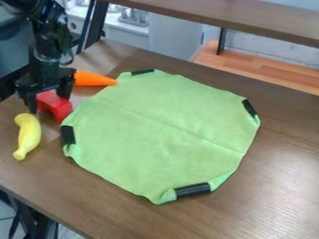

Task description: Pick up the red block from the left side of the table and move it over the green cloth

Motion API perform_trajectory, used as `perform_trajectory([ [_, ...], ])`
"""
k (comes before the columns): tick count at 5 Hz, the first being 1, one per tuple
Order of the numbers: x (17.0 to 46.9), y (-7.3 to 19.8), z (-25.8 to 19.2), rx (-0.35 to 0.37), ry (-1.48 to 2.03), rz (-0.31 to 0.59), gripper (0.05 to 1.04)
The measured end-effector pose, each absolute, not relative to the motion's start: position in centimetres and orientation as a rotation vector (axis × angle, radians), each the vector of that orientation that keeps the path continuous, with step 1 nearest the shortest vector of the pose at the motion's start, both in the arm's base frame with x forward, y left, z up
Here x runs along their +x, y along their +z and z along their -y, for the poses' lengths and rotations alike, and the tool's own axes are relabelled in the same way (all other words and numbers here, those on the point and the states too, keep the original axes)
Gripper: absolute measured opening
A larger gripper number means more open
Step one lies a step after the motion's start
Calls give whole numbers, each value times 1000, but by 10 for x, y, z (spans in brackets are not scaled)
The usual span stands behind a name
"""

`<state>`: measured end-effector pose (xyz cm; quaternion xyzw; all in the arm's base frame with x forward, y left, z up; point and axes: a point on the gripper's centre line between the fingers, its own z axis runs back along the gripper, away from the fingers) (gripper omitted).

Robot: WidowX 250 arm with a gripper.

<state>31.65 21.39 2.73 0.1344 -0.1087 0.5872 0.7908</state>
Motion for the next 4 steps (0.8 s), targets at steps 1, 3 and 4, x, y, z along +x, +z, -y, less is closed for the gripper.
perform_trajectory([
  [1,323,16,-200,373,1231,230,699],
  [3,323,15,-188,375,1207,217,591],
  [4,325,36,-167,319,1173,215,591],
])
